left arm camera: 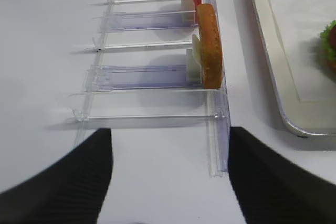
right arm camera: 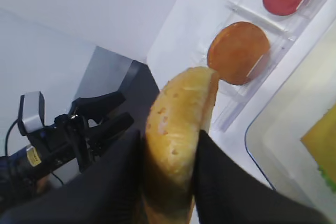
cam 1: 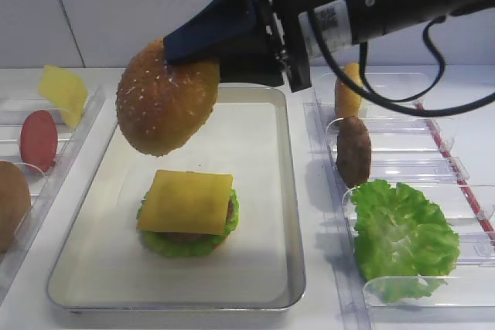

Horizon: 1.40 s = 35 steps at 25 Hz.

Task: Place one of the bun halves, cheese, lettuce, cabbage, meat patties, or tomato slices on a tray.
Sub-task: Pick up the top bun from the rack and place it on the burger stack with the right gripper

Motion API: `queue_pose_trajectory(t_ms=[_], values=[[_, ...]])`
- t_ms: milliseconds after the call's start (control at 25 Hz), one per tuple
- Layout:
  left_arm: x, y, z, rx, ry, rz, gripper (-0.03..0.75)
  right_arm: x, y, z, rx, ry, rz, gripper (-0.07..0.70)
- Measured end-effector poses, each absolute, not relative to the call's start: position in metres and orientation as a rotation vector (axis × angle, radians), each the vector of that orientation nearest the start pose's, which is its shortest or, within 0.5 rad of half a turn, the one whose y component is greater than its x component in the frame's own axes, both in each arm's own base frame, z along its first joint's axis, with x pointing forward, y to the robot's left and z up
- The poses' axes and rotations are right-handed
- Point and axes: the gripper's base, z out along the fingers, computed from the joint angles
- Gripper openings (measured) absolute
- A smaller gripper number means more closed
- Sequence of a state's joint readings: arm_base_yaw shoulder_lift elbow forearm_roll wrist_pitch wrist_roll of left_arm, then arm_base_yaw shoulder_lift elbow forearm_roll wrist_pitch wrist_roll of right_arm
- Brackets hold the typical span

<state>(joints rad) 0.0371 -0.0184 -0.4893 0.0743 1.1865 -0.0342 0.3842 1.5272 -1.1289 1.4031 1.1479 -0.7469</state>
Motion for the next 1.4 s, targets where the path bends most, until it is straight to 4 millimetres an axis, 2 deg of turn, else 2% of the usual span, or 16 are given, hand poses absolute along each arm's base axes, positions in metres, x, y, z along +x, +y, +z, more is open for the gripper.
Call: queue_pose_trajectory(t_ms=[160,480,600,920,1200,1400], values=[[-0.013,0.006,0.265,-0.087,2.16,0.092,0.474,0.27,0.2,0.298,-0.564,2.205,1.786,0.279],[-0.013,0.006,0.265,-0.087,2.16,0.092,0.473,0.293,0.209,0.246,-0.539,2.287,1.789,0.278],[-0.013,0.006,0.265,-0.087,2.16,0.092,0.473,0.297,0.211,0.233,-0.541,2.296,1.785,0.277],[-0.013,0.006,0.265,-0.087,2.16,0.092,0.473,0.304,0.214,0.214,-0.504,2.314,1.798,0.277],[-0.013,0.006,0.265,-0.087,2.16,0.092,0.473,0.3,0.212,0.196,-0.525,2.379,1.775,0.277],[-0.013,0.006,0.265,-0.087,2.16,0.092,0.473,0.299,0.212,0.194,-0.493,2.356,1.795,0.277]])
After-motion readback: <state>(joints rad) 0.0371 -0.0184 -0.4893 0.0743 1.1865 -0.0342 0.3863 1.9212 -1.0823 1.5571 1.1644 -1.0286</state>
